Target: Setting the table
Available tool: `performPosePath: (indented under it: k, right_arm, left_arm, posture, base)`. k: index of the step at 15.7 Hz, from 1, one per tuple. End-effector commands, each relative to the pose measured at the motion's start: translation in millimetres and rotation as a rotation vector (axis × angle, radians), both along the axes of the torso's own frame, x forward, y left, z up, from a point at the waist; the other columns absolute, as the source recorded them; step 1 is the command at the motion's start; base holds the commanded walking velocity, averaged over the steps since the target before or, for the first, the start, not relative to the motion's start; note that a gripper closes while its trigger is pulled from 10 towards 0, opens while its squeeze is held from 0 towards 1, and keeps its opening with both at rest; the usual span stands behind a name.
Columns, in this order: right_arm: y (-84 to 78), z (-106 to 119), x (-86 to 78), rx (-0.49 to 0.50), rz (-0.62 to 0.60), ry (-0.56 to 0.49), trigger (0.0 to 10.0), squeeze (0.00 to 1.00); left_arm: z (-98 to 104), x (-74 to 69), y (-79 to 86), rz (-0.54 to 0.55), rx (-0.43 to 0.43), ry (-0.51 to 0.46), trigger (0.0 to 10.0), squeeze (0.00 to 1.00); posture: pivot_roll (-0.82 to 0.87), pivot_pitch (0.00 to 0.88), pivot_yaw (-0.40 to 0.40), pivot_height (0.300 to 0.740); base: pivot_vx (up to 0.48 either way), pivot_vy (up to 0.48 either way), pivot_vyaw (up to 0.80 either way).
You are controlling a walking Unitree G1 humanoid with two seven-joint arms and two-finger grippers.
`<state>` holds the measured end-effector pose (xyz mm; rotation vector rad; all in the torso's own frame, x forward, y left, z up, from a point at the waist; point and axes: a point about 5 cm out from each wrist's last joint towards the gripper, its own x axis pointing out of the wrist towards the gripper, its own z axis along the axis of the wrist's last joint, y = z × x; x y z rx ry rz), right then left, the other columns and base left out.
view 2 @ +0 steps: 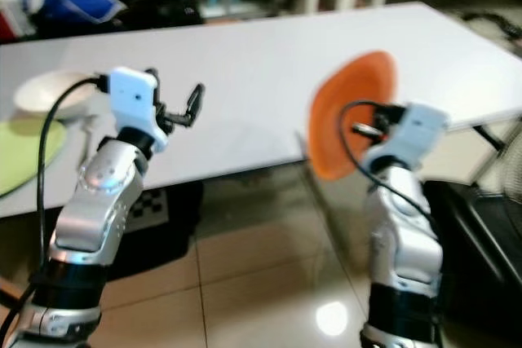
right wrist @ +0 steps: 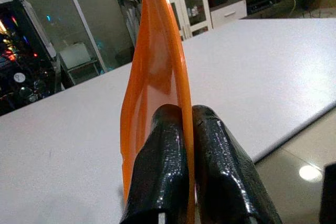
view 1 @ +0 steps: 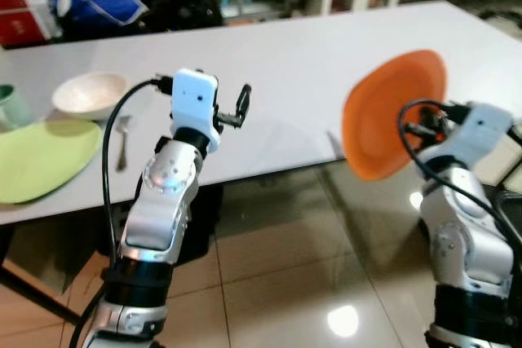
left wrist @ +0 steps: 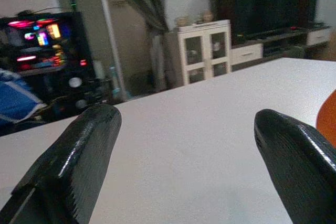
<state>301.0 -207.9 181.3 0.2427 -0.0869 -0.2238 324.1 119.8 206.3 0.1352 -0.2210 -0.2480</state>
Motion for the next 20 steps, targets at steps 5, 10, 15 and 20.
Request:
performPosePath:
  k: [5, 10, 15, 20]
  right_arm:
    - [-1.9, 5, 8.8, 0.128, 0.030, -0.037, 10.0, 0.00]
    - [-9.8, -8, 16.1, 0.290, 0.039, 0.006, 10.0, 0.00]
    - [-15.6, -12, 20.6, 0.416, 0.066, 0.033, 10.0, 0.00]
    - [-10.2, -40, 26.9, 0.644, 0.157, 0.207, 10.0, 0.00]
  left_arm:
    - [-1, -1.5, 4.6, -0.009, 0.030, 0.012, 10.0, 0.00]
    - [-12, -7.6, 1.4, -0.056, 0.031, 0.068, 10.0, 0.00]
    - [-23, -23.9, -8.3, -0.184, 0.067, 0.087, 10.0, 0.00]
    - [-37, -52.9, -6.9, -0.386, 0.110, 0.206, 10.0, 0.00]
  posture:
    - [0.00, 0.000, 0.016, 0.740]
    - [-0.02, 0.000, 0.027, 0.740]
    - [-0.02, 0.000, 0.023, 0.740]
    - [-0.01, 0.000, 0.006, 0.740]
  base:
    - [0.456, 0.000, 0.00]
    - [0.274, 0.000, 0.00]
    - [0.000, 0.000, 0.00]
    - [0.000, 0.000, 0.00]
